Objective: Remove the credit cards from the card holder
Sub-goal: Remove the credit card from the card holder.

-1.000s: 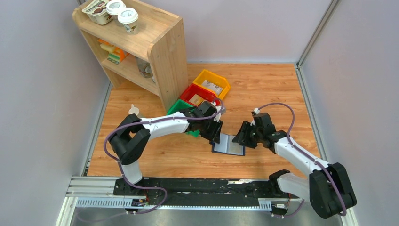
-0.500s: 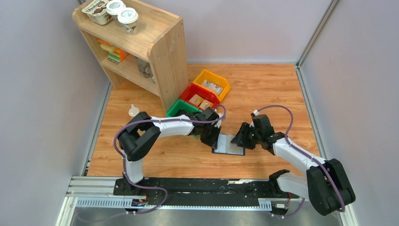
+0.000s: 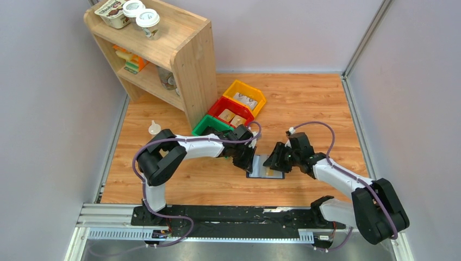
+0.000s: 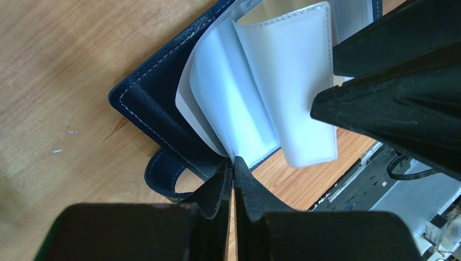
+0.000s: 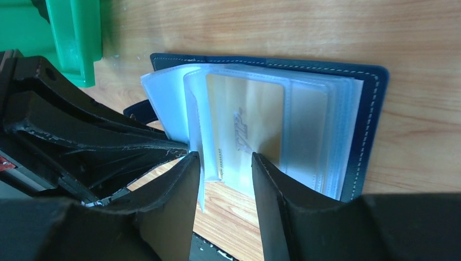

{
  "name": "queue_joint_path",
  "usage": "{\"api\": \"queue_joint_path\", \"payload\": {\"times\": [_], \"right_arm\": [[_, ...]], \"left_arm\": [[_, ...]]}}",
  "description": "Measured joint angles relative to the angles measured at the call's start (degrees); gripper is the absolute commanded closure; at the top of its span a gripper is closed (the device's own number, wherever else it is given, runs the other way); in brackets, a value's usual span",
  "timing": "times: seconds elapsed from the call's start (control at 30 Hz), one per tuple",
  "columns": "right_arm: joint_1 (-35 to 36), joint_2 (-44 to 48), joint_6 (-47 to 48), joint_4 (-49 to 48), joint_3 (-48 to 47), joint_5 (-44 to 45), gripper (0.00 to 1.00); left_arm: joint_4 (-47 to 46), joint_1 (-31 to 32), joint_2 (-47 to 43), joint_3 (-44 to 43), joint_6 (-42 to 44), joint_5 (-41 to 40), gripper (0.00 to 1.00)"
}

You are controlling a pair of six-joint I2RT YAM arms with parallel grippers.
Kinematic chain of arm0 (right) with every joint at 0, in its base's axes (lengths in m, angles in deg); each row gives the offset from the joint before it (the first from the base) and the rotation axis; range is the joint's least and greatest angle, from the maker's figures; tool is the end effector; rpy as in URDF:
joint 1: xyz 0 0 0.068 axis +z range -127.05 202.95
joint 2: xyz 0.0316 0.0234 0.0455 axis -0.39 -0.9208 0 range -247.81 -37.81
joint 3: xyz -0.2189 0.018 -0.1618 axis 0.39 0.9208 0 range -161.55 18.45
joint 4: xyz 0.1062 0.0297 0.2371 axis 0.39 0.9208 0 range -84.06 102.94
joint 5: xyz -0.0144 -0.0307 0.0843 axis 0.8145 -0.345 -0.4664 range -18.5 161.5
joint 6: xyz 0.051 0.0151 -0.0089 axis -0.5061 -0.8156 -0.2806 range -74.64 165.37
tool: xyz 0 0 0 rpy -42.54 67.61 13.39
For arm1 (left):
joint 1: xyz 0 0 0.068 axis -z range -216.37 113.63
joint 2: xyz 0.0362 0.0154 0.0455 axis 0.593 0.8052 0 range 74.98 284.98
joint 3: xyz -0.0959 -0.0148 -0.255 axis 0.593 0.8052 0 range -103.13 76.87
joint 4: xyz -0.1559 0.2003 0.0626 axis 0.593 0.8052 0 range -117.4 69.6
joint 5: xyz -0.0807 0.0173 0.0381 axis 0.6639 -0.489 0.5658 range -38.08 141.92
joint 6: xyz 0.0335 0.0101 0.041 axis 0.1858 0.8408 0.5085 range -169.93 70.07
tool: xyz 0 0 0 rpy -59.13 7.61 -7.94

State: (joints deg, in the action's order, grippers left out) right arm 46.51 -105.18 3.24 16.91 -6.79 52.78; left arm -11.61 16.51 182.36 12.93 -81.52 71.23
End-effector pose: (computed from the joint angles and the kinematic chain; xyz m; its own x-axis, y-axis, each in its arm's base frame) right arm 0.1834 0.0924 0.1511 -0.9161 0.2936 -0.2732 0.0799 0.8012 0.5930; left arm 0.2158 -0.3046 0.1482 -0.8894 0.3558 -0.2870 0.4563 0.7290 -0.5102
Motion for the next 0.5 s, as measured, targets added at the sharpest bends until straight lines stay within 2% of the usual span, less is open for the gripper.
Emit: {"api": "queue_joint_path", "payload": {"times": [0.23, 0.5], "right_arm": [[0.83, 0.17, -0.09, 0.02, -0.02, -0.87, 0.49], [0.92, 2.62, 0.26, 2.14, -0.28, 0.17, 0.49]], "left_arm": [[-1.2, 0.02, -0.02, 0.55, -0.59, 0.35, 0.89], [-1.95, 0.35, -1.7, 2.05, -1.27, -0.98, 0.72]]}}
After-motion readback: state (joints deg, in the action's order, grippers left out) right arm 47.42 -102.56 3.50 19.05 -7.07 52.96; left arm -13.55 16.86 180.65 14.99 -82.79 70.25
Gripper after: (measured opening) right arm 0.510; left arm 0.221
